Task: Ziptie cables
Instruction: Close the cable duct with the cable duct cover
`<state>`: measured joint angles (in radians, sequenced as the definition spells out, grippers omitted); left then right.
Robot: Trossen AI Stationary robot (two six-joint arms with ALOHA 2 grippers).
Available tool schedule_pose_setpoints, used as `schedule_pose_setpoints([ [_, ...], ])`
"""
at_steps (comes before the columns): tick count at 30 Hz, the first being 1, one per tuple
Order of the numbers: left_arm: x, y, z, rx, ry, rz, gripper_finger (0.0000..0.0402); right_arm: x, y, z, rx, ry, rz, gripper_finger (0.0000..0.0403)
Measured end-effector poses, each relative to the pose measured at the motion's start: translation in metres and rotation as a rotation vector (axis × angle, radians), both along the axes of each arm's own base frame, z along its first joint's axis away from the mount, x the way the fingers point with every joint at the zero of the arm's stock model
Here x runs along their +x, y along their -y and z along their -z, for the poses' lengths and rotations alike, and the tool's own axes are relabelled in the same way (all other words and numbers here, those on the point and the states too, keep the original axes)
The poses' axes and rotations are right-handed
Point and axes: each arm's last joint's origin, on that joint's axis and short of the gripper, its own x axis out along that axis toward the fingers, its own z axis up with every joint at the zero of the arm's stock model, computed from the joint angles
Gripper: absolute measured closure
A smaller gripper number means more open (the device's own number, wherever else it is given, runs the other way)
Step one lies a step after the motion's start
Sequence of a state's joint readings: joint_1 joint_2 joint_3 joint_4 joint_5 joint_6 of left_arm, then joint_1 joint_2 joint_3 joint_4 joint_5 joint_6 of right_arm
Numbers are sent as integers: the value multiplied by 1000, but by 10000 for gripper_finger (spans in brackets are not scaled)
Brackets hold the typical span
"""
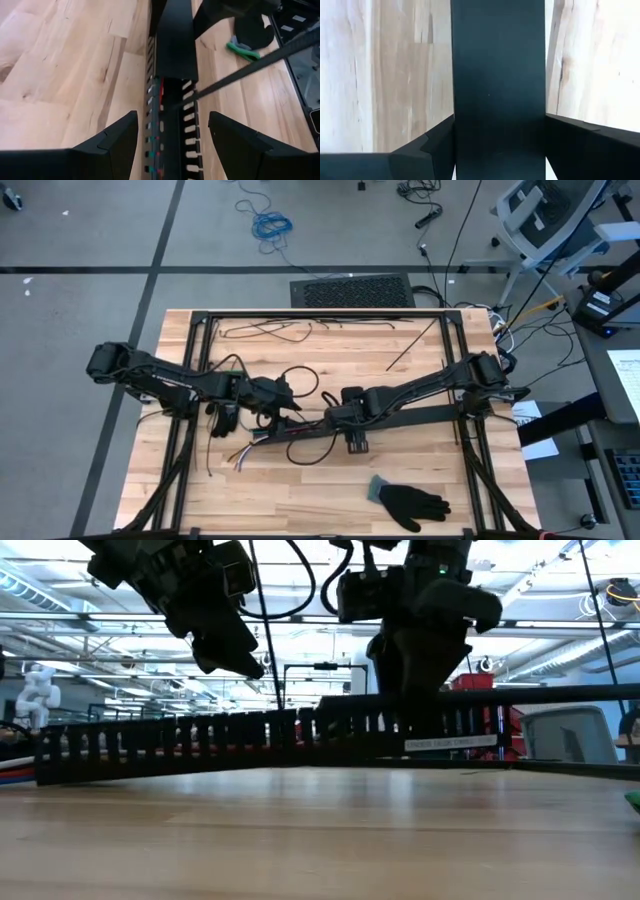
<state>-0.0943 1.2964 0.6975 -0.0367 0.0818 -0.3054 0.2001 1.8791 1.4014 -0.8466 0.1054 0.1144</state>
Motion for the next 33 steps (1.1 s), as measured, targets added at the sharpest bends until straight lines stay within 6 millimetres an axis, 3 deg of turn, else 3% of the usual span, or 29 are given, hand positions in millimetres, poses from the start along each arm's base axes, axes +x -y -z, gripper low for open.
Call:
schedule_pose_setpoints([
  [9, -1, 2, 6, 37, -42, 33, 164, 9, -1, -1, 33, 89, 53, 179],
  [15, -2, 14, 6, -12, -43, 110, 164, 9, 1, 0, 32, 84, 61, 179],
  [21, -5, 24, 20, 64, -143, 88, 175, 9, 2, 0, 30, 84, 74, 179],
  [25, -4, 26, 23, 117, -145, 43, 226, 9, 2, 0, 30, 85, 74, 179],
  [33, -4, 26, 22, 152, -138, 3, 387, 9, 2, -1, 31, 85, 73, 179],
])
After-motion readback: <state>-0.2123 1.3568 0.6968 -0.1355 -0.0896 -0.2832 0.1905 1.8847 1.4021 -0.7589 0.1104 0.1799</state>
